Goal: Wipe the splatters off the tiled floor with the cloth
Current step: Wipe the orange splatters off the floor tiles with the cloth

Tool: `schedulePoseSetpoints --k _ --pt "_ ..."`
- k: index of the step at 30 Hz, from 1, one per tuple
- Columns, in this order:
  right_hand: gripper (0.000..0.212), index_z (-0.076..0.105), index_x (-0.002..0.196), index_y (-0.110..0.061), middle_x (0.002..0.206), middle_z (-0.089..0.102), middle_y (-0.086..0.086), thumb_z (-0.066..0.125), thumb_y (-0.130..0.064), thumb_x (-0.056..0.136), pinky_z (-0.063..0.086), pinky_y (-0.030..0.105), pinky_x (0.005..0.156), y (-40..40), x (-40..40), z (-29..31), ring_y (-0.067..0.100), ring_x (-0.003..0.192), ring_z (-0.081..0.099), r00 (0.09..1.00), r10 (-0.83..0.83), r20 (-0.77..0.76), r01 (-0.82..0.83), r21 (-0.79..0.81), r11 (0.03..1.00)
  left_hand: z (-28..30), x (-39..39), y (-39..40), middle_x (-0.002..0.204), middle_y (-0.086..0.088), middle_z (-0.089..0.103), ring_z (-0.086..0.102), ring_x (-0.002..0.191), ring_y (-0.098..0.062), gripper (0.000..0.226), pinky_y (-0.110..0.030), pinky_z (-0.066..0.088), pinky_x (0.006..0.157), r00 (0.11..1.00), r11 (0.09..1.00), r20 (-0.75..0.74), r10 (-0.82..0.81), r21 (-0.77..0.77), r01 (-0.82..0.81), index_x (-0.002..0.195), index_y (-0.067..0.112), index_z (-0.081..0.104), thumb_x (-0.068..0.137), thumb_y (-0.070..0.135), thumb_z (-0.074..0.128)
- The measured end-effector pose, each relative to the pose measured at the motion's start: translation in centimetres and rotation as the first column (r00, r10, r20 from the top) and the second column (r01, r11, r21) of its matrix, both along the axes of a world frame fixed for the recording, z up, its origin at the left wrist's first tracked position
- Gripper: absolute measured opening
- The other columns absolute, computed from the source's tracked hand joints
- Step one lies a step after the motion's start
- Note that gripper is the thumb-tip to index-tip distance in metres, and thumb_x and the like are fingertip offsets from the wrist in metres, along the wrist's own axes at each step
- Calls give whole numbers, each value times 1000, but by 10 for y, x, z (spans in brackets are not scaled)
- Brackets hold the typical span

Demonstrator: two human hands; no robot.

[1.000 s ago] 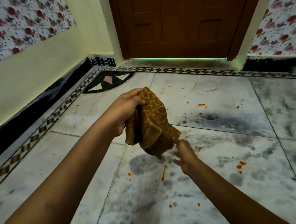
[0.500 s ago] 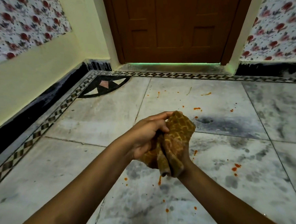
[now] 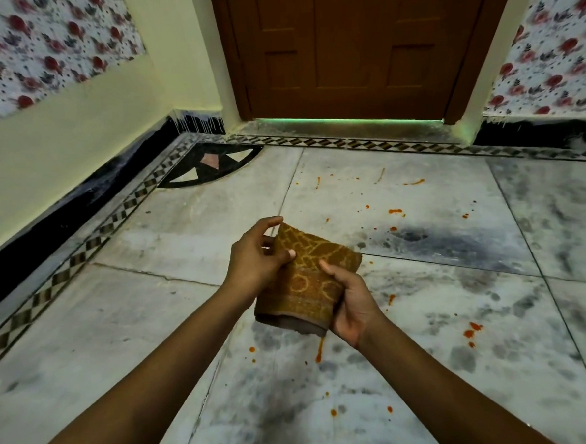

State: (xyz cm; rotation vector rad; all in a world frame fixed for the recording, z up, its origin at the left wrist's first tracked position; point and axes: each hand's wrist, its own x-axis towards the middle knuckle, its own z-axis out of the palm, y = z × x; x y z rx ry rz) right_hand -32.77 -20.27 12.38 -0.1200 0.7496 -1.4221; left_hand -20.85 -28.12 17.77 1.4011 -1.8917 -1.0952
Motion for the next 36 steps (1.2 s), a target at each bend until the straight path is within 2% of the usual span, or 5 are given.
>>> schedulePoseSetpoints --k 12,17,24,31,36 --pt "32 55 125 -18 107 61 1 53 -16 93 51 24 71 0 21 -2 15 98 58 633 144 -761 -107 98 989 -50 -7 29 121 -4 62 56 114 -31 53 -48 53 75 778 544 -509 369 797 264 118 34 61 83 68 40" --pt "55 41 139 -18 135 46 6 60 -25 88 27 39 111 -14 7 -18 20 129 38 95 162 -982 -349 119 929 -76 -24 19 85 -11 72 64 89 -25 42 -38 48 76 642 465 -528 556 838 286 95 12 68 90 46 45" --pt "42 51 133 -11 138 50 6 58 -16 92 34 19 104 -30 -65 -58 16 130 44 303 13 -953 6 15 1000 -100 -54 -54 80 -9 72 71 72 -20 45 -26 56 57 602 713 -630 490 687 138 76 9 75 90 32 40" --pt "66 24 145 1 153 21 21 31 -39 93 8 36 116 -47 -167 -140 31 143 17 -303 290 -908 323 188 927 -136 -94 -149 105 4 64 61 95 -14 51 -33 48 90 933 937 -226 279 -151 -316 137 36 40 87 28 41" --pt "77 13 147 2 156 10 21 19 -45 86 2 39 116 -69 -203 -170 31 145 8 -432 441 -787 467 223 855 -204 -108 -171 157 -6 17 9 144 -32 57 -58 3 113 742 946 664 -94 -172 274 144 40 27 92 61 27"
